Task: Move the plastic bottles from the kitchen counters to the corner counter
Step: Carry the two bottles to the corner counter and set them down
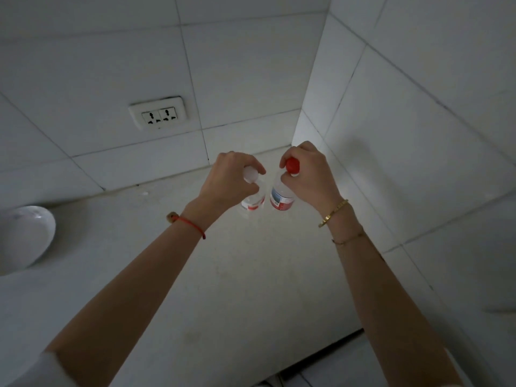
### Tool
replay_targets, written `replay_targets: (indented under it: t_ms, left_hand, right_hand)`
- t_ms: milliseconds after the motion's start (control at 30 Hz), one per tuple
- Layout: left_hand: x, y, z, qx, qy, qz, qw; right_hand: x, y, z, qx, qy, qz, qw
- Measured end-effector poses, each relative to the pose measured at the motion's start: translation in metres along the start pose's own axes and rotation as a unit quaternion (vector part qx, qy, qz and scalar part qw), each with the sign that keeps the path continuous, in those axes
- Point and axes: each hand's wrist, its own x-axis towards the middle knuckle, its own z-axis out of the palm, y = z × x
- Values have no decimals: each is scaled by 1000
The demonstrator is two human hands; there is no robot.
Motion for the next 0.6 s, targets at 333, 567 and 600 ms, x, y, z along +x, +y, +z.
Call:
replay_targets:
  t_ms: [333,567,600]
  left_hand:
    - [108,-11,39,-20,37,-61,997]
    - [168,-14,63,-46,81,-102,990]
    - [175,-15,66,-44,85,-107,990]
  right_hand:
    - [102,47,15,-30,-5,24,999]
    - [155,73,20,-68,-10,23,997]
    - [161,76,21,-72,-11,21,997]
